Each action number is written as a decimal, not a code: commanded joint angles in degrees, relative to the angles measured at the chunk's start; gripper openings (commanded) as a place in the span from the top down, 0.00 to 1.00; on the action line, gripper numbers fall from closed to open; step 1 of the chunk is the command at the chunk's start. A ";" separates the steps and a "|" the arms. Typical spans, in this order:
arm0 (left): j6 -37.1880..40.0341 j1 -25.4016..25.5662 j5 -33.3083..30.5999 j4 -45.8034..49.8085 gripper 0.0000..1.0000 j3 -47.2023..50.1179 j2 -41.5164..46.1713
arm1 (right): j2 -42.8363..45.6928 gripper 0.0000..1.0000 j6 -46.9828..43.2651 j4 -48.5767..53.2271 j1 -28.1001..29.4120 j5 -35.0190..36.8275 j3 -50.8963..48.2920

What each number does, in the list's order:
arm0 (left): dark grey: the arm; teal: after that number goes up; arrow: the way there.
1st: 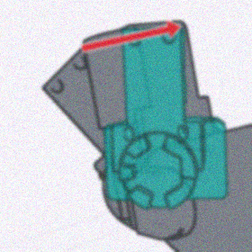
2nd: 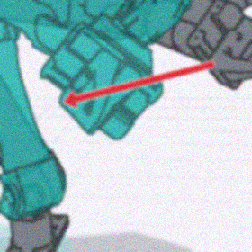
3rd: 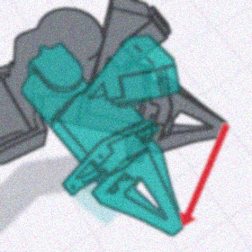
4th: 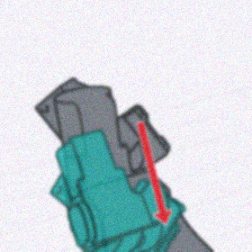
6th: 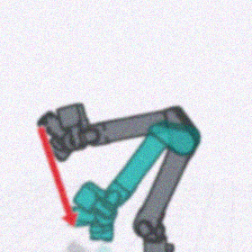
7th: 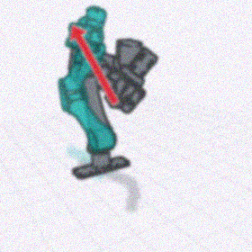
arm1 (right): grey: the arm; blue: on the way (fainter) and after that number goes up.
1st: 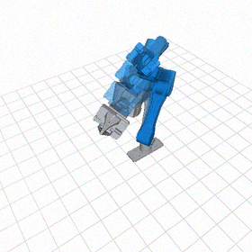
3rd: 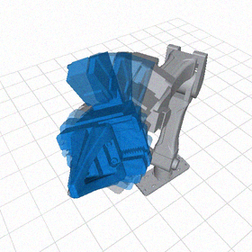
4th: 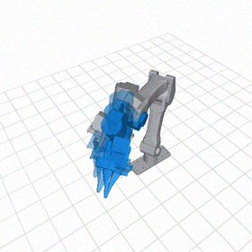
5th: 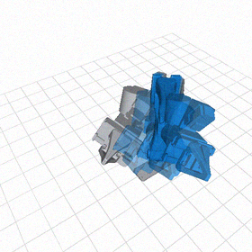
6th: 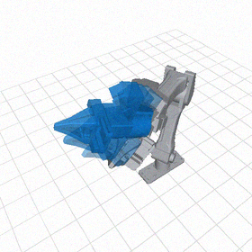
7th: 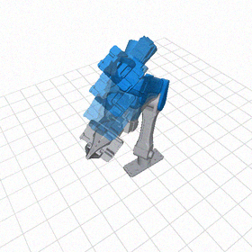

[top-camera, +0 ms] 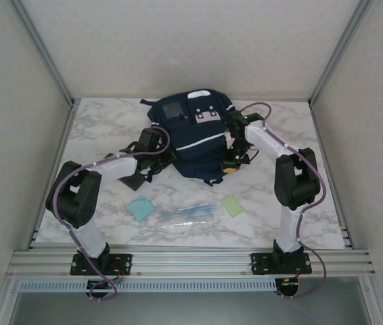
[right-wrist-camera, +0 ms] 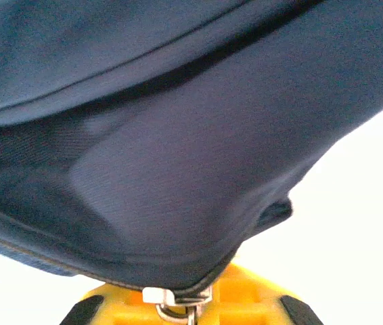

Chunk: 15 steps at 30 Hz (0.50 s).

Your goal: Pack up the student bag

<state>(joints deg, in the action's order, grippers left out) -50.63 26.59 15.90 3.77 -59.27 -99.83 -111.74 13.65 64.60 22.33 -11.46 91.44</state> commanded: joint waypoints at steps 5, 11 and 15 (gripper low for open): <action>6.05 -5.51 -7.52 6.09 1.00 -6.29 -1.08 | 2.10 1.00 -4.47 0.06 -0.58 -1.30 -1.09; 7.20 -8.83 -6.35 11.40 0.96 -17.24 -6.98 | 0.06 1.00 -4.38 -10.48 8.28 -12.89 -4.27; 6.46 -8.91 -6.84 15.45 0.41 -18.57 -4.25 | -4.34 1.00 -1.35 -16.39 12.89 -15.97 -0.91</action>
<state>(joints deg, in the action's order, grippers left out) -44.73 17.67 11.44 16.38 -75.48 -106.87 -113.23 10.46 51.92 32.60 -22.06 88.36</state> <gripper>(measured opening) 0.488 0.060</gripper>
